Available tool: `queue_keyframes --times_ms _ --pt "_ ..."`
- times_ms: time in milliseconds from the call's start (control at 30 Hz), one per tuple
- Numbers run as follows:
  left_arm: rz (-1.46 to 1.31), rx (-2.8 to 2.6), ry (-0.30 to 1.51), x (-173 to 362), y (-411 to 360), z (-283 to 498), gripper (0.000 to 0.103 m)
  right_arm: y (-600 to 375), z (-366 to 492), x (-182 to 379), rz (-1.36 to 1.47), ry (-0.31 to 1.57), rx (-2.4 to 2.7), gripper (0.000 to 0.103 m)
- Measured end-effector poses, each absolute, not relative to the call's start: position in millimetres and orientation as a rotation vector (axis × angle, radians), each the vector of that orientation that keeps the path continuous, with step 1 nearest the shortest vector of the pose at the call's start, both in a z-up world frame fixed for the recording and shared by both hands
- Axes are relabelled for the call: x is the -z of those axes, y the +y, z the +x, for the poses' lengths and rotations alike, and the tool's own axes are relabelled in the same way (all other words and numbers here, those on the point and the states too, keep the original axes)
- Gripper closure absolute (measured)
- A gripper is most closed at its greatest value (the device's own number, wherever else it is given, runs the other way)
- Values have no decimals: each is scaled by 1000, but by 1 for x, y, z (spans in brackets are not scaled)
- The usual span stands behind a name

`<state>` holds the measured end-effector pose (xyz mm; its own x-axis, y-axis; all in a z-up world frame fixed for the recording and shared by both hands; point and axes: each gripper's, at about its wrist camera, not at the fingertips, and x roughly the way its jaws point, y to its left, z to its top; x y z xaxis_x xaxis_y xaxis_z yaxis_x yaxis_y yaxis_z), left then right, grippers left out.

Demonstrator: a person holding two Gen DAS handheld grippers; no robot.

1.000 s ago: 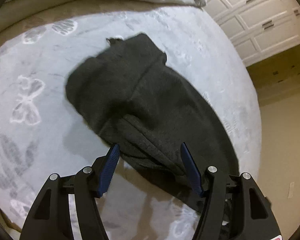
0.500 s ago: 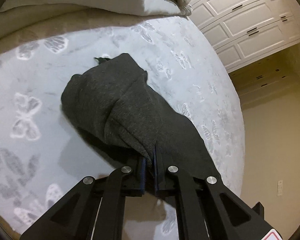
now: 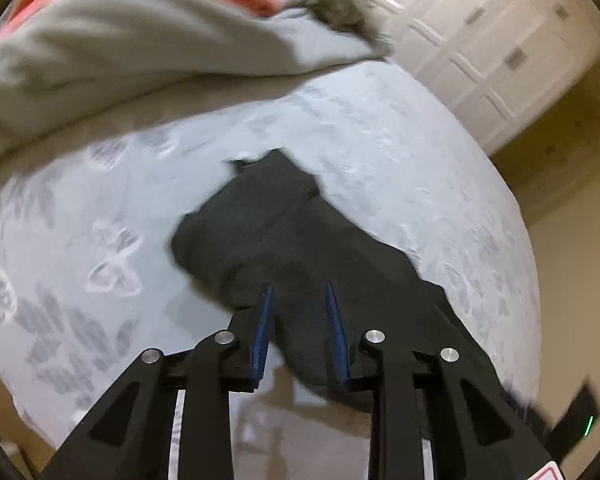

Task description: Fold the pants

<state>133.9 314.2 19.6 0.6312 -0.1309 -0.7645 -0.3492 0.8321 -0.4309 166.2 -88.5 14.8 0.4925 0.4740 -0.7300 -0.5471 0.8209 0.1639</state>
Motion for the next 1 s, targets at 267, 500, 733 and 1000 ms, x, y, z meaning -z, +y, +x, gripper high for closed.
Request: queue_keyframes --times_ms 267,500,733,1000 --pt "-441 -42 1213 53 253 175 78 -12 260 28 -162 949 -560 48" --pt "-488 5 1217 60 268 177 78 19 284 57 -199 988 -642 97" --pt "-372 -37 1202 57 253 184 77 -5 330 75 -126 1040 -524 102" --pt "-549 -164 1011 15 311 177 55 -9 294 16 -20 880 -586 75"
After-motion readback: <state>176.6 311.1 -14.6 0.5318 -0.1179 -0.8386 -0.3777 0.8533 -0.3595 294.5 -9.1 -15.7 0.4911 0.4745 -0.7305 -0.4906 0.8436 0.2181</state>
